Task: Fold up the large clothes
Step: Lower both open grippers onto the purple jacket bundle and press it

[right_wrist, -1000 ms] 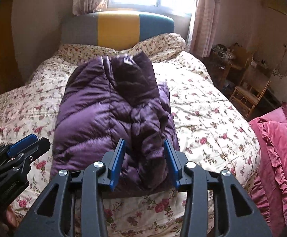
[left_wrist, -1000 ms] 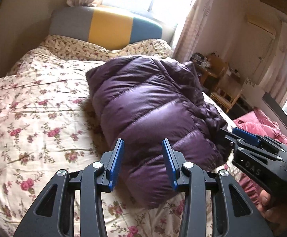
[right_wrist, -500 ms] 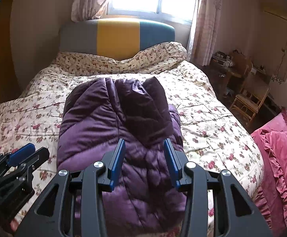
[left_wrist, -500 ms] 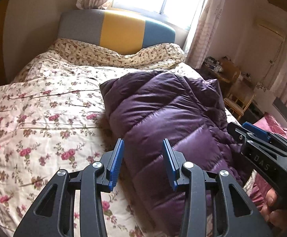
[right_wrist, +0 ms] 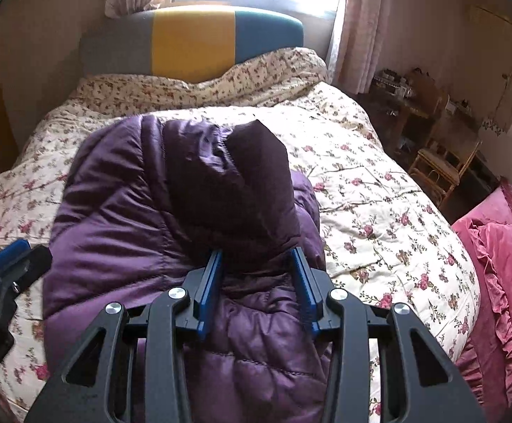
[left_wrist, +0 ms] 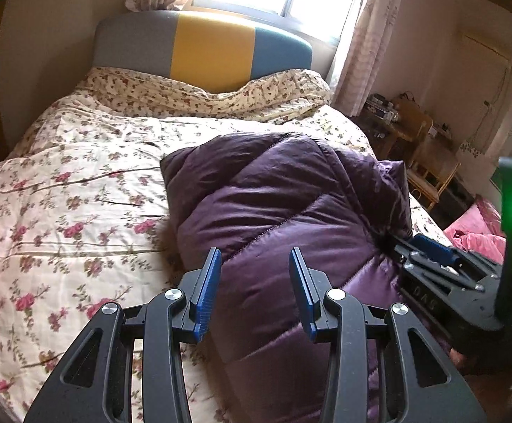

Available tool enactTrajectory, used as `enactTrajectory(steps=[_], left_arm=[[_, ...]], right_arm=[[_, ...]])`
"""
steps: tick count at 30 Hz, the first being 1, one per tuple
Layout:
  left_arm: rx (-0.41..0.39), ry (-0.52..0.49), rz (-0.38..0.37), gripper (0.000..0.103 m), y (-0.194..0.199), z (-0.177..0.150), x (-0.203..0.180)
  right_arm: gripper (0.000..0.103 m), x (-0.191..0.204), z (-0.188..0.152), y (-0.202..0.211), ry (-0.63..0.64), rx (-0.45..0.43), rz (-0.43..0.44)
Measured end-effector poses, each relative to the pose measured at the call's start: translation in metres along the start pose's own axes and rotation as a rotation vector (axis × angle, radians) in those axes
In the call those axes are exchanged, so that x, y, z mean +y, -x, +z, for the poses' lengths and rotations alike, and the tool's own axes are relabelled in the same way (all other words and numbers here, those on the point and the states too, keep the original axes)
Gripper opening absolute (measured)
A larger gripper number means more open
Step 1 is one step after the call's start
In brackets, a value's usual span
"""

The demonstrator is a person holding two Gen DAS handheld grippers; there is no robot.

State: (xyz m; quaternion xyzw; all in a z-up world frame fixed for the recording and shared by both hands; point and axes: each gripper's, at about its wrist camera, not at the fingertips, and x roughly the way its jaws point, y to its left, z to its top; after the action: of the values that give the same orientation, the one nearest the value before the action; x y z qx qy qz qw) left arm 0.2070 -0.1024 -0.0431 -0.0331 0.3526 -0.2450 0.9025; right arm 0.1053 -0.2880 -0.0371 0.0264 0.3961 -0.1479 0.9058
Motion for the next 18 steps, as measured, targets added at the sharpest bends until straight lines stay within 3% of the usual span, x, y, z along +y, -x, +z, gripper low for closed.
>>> enactTrajectory(steps=[18], left_arm=[[0.046, -0.067, -0.019, 0.039, -0.053, -0.011, -0.037]], right_arm=[[0.034, -0.028, -0.028, -0.056, -0.072, 0.062, 0.056]])
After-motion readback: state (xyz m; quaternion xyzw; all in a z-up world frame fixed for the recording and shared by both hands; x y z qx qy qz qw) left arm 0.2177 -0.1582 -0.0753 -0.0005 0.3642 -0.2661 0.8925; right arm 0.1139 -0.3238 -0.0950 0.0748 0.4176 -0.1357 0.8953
